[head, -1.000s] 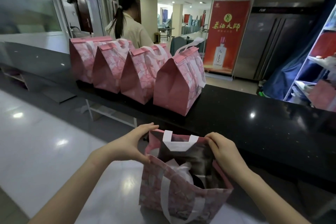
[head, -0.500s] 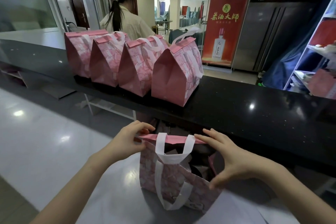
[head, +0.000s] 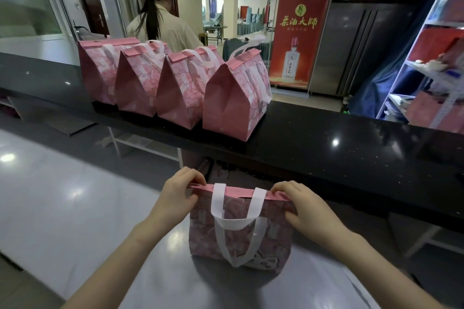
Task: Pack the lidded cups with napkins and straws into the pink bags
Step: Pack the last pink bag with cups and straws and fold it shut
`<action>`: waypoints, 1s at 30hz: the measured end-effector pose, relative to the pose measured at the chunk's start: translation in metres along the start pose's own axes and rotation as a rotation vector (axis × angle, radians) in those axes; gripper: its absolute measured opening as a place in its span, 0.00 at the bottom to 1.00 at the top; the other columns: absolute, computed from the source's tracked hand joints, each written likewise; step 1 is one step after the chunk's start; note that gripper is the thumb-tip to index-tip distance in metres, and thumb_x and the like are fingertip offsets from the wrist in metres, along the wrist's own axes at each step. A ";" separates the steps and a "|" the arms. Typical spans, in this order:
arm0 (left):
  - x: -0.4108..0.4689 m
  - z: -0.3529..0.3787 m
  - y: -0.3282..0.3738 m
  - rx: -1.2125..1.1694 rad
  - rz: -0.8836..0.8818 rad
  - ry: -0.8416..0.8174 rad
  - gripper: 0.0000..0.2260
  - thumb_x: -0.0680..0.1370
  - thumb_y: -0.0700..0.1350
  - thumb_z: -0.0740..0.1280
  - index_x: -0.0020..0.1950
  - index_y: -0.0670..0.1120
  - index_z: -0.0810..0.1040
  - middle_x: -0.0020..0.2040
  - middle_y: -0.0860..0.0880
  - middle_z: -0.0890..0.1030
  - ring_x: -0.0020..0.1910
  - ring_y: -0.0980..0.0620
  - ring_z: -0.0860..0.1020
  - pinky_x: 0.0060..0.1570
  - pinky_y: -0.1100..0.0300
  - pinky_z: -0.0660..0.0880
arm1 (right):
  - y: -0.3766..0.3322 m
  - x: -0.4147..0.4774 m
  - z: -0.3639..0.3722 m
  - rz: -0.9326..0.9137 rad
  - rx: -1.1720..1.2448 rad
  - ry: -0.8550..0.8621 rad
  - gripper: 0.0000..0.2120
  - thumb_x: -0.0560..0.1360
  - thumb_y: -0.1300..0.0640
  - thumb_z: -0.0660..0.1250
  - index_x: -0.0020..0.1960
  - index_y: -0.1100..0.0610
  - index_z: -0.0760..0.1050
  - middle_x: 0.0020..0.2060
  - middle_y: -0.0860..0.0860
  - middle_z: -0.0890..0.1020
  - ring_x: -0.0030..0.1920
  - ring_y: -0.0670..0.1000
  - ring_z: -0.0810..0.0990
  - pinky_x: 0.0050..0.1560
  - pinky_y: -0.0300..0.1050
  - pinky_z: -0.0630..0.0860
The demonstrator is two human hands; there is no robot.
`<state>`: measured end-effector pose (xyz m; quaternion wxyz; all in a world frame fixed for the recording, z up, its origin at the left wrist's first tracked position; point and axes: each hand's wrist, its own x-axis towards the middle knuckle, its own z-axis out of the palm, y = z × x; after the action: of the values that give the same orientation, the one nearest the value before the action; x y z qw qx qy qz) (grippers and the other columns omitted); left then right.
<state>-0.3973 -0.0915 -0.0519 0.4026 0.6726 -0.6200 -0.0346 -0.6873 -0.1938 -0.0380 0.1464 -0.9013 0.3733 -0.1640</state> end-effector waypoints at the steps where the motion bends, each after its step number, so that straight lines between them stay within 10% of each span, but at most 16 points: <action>1: -0.002 0.003 0.000 0.003 -0.005 0.020 0.18 0.67 0.27 0.69 0.43 0.51 0.76 0.43 0.58 0.75 0.45 0.59 0.76 0.46 0.65 0.77 | -0.001 -0.001 0.005 0.015 0.024 0.033 0.21 0.73 0.58 0.68 0.60 0.39 0.67 0.54 0.36 0.72 0.56 0.40 0.71 0.52 0.42 0.77; 11: -0.010 0.013 0.008 -0.019 -0.016 0.017 0.11 0.72 0.42 0.74 0.51 0.52 0.78 0.47 0.61 0.78 0.49 0.58 0.76 0.48 0.60 0.77 | -0.017 0.000 0.028 0.173 0.236 0.191 0.15 0.71 0.63 0.72 0.50 0.46 0.75 0.44 0.43 0.79 0.47 0.44 0.78 0.45 0.40 0.78; 30: -0.007 0.002 -0.008 -0.278 -0.236 -0.002 0.16 0.69 0.27 0.70 0.34 0.49 0.79 0.38 0.57 0.85 0.43 0.58 0.82 0.38 0.65 0.79 | -0.013 -0.003 0.030 0.234 0.306 0.287 0.13 0.73 0.66 0.70 0.40 0.50 0.73 0.37 0.46 0.79 0.40 0.46 0.78 0.40 0.50 0.81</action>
<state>-0.3937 -0.0865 -0.0607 0.4841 0.6785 -0.5265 -0.1676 -0.6691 -0.1788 -0.0606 0.2449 -0.7866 0.4630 -0.3269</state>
